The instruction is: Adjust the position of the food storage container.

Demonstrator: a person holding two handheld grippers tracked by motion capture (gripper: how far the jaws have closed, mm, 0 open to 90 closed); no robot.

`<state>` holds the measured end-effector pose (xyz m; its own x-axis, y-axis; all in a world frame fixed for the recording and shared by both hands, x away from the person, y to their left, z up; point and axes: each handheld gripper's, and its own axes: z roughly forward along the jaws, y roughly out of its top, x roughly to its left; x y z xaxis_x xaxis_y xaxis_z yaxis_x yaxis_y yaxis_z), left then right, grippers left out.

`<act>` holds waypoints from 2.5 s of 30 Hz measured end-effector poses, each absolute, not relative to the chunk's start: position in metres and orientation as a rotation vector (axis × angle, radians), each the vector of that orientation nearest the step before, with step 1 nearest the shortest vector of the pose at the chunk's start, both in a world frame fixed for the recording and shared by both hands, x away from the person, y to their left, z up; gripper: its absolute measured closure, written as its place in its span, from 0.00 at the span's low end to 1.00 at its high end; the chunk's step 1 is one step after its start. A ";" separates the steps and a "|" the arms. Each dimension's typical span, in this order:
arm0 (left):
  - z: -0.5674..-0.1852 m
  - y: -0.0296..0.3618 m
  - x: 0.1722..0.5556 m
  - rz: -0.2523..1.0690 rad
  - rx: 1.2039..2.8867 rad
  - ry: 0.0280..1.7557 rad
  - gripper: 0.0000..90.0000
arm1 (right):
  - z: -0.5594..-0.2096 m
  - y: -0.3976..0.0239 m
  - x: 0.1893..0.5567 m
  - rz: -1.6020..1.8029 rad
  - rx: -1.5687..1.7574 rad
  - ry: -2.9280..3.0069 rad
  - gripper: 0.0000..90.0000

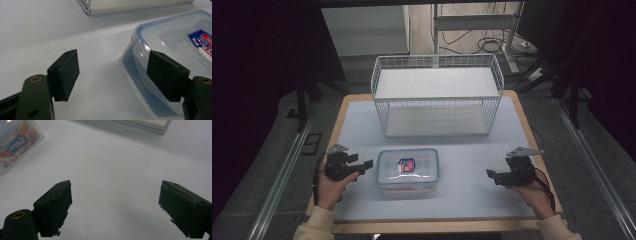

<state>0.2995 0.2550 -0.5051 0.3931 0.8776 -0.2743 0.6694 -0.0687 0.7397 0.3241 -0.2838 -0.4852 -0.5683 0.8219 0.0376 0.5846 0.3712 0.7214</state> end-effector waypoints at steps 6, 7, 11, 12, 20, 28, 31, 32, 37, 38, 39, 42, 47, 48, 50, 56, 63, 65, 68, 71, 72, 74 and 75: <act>-0.504 0.258 0.295 0.307 1.800 1.353 0.29 | -0.482 -0.285 0.326 1.024 1.228 2.315 0.16; -0.504 0.258 0.294 0.309 1.795 1.353 0.29 | -0.482 -0.283 0.325 1.014 1.223 2.316 0.17; -0.503 0.260 0.291 0.320 1.806 1.348 0.31 | -0.481 -0.280 0.325 0.988 1.203 2.334 0.17; -0.502 0.262 0.289 0.327 1.806 1.348 0.32 | -0.479 -0.280 0.325 0.991 1.201 2.329 0.18; -0.498 0.265 0.291 0.320 1.815 1.359 0.49 | -0.478 -0.282 0.323 0.995 1.199 2.314 0.20; -0.502 0.263 0.292 0.224 1.901 1.353 0.93 | -0.479 -0.291 0.322 1.022 1.219 2.274 0.22; -0.505 0.260 0.290 0.178 1.923 1.341 0.97 | -0.478 -0.292 0.321 1.022 1.214 2.268 0.22; -0.507 0.259 0.290 0.168 1.917 1.345 0.97 | -0.477 -0.291 0.321 1.023 1.213 2.268 0.22; -0.512 0.255 0.288 0.131 1.932 1.339 0.98 | -0.479 -0.290 0.321 1.024 1.209 2.275 0.22; -0.514 0.253 0.289 0.121 1.936 1.337 0.99 | -0.479 -0.289 0.321 1.023 1.211 2.279 0.22; -0.514 0.253 0.289 0.121 1.936 1.337 0.99 | -0.479 -0.289 0.321 1.019 1.210 2.283 0.22; -0.517 0.247 0.290 0.086 1.946 1.325 0.99 | -0.480 -0.289 0.321 1.014 1.207 2.285 0.22; -0.517 0.239 0.292 0.063 1.956 1.303 1.00 | -0.482 -0.289 0.321 1.011 1.207 2.289 0.22; -0.517 0.238 0.292 0.058 1.957 1.297 1.00 | -0.482 -0.289 0.321 1.009 1.207 2.289 0.22; -0.515 0.235 0.293 0.066 1.958 1.299 1.00 | -0.482 -0.289 0.321 1.007 1.209 2.290 0.22; -0.514 0.232 0.295 0.068 1.957 1.315 1.00 | -0.481 -0.289 0.321 1.008 1.213 2.286 0.23; -0.513 0.218 0.300 0.054 1.977 1.301 1.00 | -0.481 -0.288 0.321 1.007 1.219 2.289 0.23; -0.512 0.215 0.301 0.051 1.982 1.295 1.00 | -0.480 -0.288 0.321 1.009 1.219 2.287 0.23; -0.512 0.202 0.306 0.042 1.991 1.280 1.00 | -0.480 -0.287 0.321 1.011 1.217 2.289 0.23; -0.512 0.195 0.309 0.043 1.995 1.273 1.00 | -0.480 -0.287 0.321 1.012 1.217 2.292 0.23; -0.511 0.190 0.311 0.040 1.992 1.270 1.00 | -0.481 -0.287 0.321 1.011 1.218 2.294 0.23; -0.512 0.185 0.313 0.038 1.991 1.266 1.00 | -0.481 -0.287 0.321 1.009 1.220 2.298 0.23; -0.511 0.184 0.313 0.035 1.992 1.264 1.00 | -0.482 -0.287 0.321 1.008 1.221 2.300 0.23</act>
